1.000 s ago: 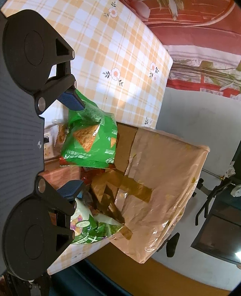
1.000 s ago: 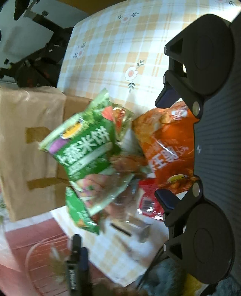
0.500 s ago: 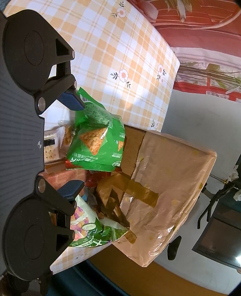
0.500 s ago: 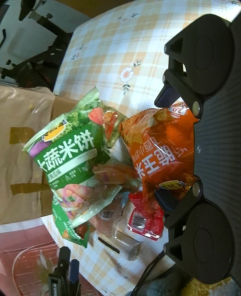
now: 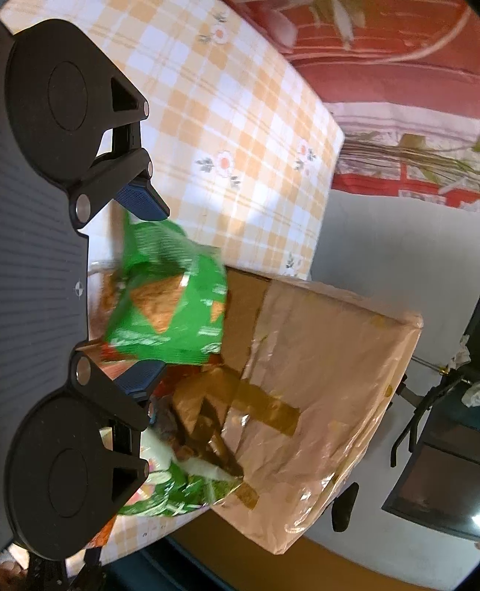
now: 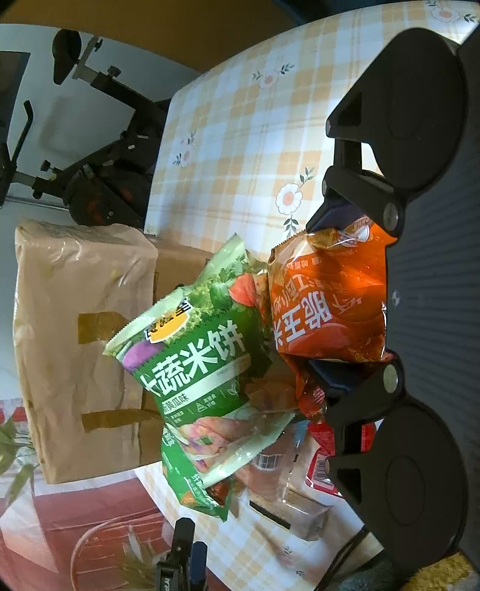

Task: Organize snacks
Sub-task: 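Grasp the green tortilla-chip bag with the left tool while the right tool grasps the orange bag, then lift both bags over the box and open both tools to drop them in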

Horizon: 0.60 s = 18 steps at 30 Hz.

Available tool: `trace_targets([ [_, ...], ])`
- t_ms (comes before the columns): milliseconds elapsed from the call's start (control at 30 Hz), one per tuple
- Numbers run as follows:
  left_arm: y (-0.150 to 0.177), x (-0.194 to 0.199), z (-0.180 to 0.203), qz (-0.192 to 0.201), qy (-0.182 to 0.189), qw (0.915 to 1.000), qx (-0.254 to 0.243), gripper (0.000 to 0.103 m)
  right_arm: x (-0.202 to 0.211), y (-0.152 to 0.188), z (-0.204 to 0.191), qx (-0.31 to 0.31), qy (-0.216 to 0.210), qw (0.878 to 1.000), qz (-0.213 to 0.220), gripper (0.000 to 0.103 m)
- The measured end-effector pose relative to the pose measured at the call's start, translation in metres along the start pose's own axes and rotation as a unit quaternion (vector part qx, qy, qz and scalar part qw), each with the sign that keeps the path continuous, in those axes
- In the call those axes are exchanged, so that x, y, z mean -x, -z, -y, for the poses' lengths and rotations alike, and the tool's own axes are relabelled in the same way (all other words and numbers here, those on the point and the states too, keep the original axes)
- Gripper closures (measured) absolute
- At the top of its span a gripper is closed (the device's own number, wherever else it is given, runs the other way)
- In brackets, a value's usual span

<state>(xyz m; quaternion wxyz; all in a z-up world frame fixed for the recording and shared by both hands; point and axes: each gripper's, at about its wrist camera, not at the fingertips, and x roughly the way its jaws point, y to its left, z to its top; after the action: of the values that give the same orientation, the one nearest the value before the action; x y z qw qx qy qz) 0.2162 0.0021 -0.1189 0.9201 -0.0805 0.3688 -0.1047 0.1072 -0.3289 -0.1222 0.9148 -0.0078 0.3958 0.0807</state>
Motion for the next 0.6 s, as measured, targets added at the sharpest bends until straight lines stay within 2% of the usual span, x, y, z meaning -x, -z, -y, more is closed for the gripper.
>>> trace_targets([
  [167, -0.015, -0.029, -0.003, -0.002, 0.008, 0.9997, -0.023, 0.018, -0.003, 0.002, 0.001, -0.006, -0.007, 1.000, -0.007, 0.029],
  [333, -0.018, -0.059, -0.007, -0.033, 0.022, 0.9990, -0.019, 0.017, -0.007, 0.003, 0.002, -0.012, -0.009, 1.000, -0.016, 0.029],
  [433, -0.013, -0.064, 0.001, -0.030, 0.011, 0.9983, -0.048, 0.014, -0.009, 0.003, 0.003, -0.013, -0.009, 1.000, -0.019, 0.029],
  [600, -0.011, -0.067, 0.003, -0.030, 0.007, 0.9982, -0.052, 0.012, -0.010, 0.003, 0.003, -0.017, -0.010, 1.000, -0.016, 0.029],
])
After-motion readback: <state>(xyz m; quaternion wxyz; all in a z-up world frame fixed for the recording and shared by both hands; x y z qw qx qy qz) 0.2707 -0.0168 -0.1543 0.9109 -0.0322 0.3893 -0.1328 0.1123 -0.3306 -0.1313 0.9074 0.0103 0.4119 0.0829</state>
